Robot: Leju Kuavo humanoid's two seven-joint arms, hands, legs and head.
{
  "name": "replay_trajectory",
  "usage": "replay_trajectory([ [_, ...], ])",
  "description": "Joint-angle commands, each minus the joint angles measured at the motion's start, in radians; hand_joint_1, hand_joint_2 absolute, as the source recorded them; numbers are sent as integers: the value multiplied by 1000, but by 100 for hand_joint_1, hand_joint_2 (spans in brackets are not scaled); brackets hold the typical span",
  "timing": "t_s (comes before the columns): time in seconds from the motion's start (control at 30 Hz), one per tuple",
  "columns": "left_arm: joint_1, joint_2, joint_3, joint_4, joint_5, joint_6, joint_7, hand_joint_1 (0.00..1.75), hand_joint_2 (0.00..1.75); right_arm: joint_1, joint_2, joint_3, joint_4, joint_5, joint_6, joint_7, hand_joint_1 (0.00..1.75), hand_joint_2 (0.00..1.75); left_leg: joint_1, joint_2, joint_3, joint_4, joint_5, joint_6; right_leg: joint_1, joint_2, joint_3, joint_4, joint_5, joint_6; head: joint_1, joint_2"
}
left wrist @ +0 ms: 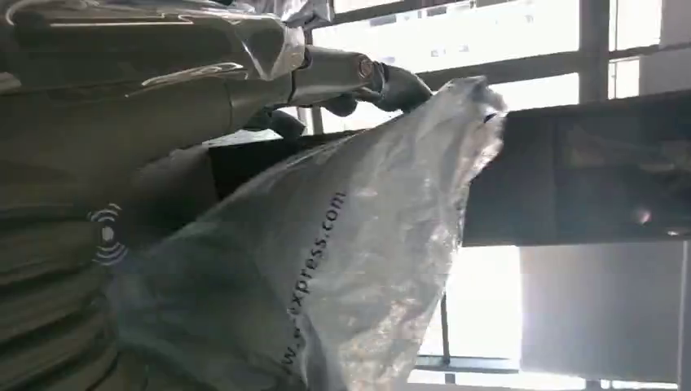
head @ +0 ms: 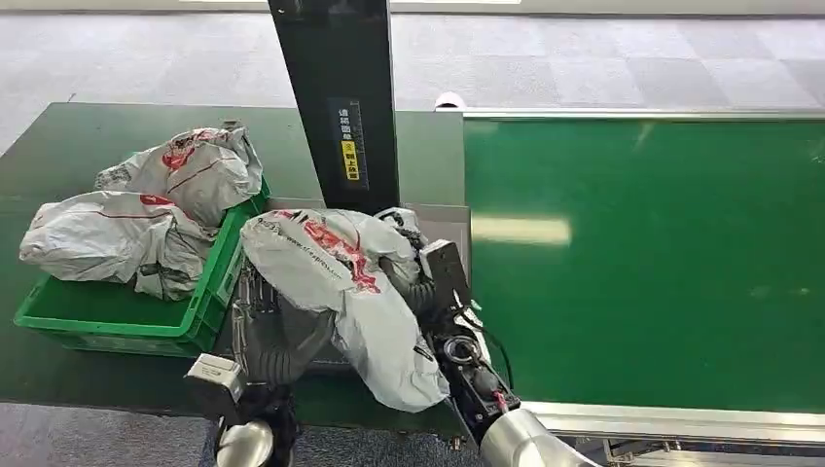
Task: Moved the parcel from conveyor to table for the left to box.
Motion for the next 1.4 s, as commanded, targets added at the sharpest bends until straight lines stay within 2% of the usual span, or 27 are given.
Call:
replay_trajectory([
  [0.03, 13, 36, 42, -28, 9, 59, 2, 0, 175, -23, -19, -88, 26, 51, -55, 0, 0, 175, 1, 1, 1, -1, 0, 0, 1, -1, 1, -1, 1, -1, 0, 0],
  [0.17, 46, 72, 89, -139, -9, 101, 2, 0, 175, -5, -20, -151, 16, 97, -54, -14, 0, 175, 1, 2, 1, -1, 0, 0, 1, 0, 1, -1, 0, -1, 0, 0],
  [0.6, 45, 72, 86, -143, -12, 107, 2, 0, 175, -5, -19, -155, 14, 100, -55, -14, 0, 175, 0, 1, 0, -1, 0, 0, 1, -1, 0, -1, 0, -1, 0, 0],
  [0.8, 86, 119, 108, -303, -28, 229, 2, 0, 175, 6, -10, -217, -8, 162, -46, -6, 0, 175, 1, 2, 0, -1, 0, 0, 1, 0, 0, -1, 0, -1, 0, 0],
  [0.93, 101, 143, 124, -402, -42, 232, 2, 0, 175, 21, -10, -258, -29, 185, -29, -32, 0, 175, 1, 2, 0, 0, -1, 0, 1, 0, 0, -1, 0, -1, -1, 0],
  [1.03, 67, 156, 41, -337, -79, 196, 2, 0, 175, 49, -10, -276, -98, 180, 16, -120, 0, 175, 0, 0, 0, 0, 0, 0, 1, -2, 0, -1, 0, -1, 0, 0],
  [1.07, 48, 153, 2, -294, -86, 145, 2, 0, 175, 64, -10, -270, -144, 186, 21, -154, 0, 175, 1, -2, 0, -1, 1, 0, 1, -4, 1, -1, 0, -1, 0, 0],
  [1.1, 24, 140, -35, -224, -128, 100, 2, 0, 175, 82, -10, -262, -198, 183, 31, -168, 0, 175, 0, -3, 0, -1, 1, 0, 1, -5, 1, -1, 0, -1, 0, 0],
  [1.13, -16, 92, -52, -88, -218, 41, 2, 0, 175, 114, -10, -250, -289, 184, 39, -188, 0, 175, 0, -4, -1, -1, 2, 0, 0, -6, 0, -1, 0, 0, 0, 0],
  [1.2, -64, 28, -59, 18, -278, 18, 2, 0, 175, 154, -10, -229, -411, 192, 53, -166, 0, 175, 0, -8, -1, -2, 3, 1, 0, -9, 2, -2, 0, 0, 0, 0],
  [1.33, -61, 38, -58, 11, -271, 17, 2, 0, 175, 159, -10, -227, -416, 192, 54, -165, 0, 175, -1, -2, 0, 0, 1, 0, -1, -3, 1, -1, 1, 0, 0, 0],
  [1.4, -61, 38, -58, 11, -271, 17, 2, 0, 175, 159, -10, -227, -416, 192, 54, -165, 0, 175, -1, -1, 1, -2, 1, 0, -1, -4, 2, -3, 1, -1, 0, 0],
])
